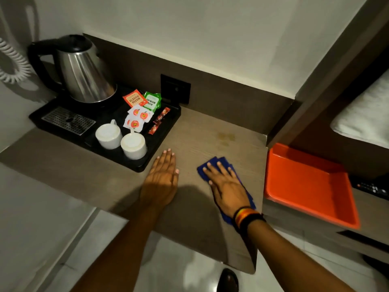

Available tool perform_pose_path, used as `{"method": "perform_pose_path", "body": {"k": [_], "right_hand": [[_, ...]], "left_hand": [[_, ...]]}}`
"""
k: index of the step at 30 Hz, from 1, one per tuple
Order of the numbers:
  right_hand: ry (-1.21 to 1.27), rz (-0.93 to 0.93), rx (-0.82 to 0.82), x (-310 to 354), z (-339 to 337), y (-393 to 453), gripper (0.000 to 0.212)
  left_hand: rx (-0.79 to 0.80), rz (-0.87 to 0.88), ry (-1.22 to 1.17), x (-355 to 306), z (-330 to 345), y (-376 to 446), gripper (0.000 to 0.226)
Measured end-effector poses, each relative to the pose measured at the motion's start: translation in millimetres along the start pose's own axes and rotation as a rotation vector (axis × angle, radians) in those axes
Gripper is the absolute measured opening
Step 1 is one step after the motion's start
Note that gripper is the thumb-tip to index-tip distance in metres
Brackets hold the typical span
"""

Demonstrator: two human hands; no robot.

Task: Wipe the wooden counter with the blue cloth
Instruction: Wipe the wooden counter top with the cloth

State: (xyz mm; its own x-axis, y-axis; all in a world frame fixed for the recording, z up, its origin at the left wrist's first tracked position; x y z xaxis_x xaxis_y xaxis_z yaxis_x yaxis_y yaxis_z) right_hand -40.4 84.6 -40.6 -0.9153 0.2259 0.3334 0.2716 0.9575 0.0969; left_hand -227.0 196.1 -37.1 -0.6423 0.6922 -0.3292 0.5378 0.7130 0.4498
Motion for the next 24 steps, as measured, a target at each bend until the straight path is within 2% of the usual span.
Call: {"method": "perform_pose_path", "body": {"k": [2, 3, 8, 11, 13, 15, 17, 19, 21, 24], "right_hand": [[0.033, -0.047, 0.008, -5, -2, -14, 0.050], [0.057, -0.006, -0.021, -16, -7, -10, 0.050], [0.106, 0.460, -0.295, -84, -30, 79, 0.048], [0.089, 0.581, -0.325, -96, -30, 134, 0.048], [0.049, 0.506, -0.267, -78, -19, 154, 0.048], [0.043, 0.289, -0.172, -42, -6, 152, 0.049], [0.038, 0.068, -0.062, -10, 8, 119, 0.050], [0.051, -0.047, -0.007, -4, 7, 74, 0.051], [0.050, -0.027, -0.009, -26, -4, 58, 0.050], [0.010, 0.159, -0.085, -56, -18, 92, 0.049]], "left_hand": [[0.072, -0.038, -0.022, 3, 3, 1, 0.053], [0.100, -0.051, -0.026, 5, 5, 2, 0.054], [0.169, -0.093, -0.038, 13, 14, 6, 0.057], [0.147, -0.121, -0.089, 17, 17, 5, 0.058], [0.129, -0.111, -0.079, 17, 18, 3, 0.059], [0.146, -0.094, -0.040, 15, 18, 1, 0.060], [0.167, -0.111, -0.035, 14, 15, 1, 0.060], [0.203, -0.120, -0.044, 12, 11, 3, 0.060], [0.209, -0.117, -0.050, 11, 9, 4, 0.060], [0.215, -0.108, -0.042, 12, 12, 7, 0.058]]}}
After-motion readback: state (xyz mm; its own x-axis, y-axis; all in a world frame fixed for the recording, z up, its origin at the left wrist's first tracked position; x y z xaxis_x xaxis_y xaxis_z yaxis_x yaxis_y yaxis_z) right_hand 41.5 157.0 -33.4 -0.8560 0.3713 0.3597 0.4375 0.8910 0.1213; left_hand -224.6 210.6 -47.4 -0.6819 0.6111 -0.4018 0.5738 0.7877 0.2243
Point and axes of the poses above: each hand's wrist, its own y-axis towards the middle knuckle, its own z-axis out of the palm, x = y × z, the point moved 6 cm from there along y, towards the middle knuckle, and after that the axes turned 8 degrees about -x, right-handed, at the moved point
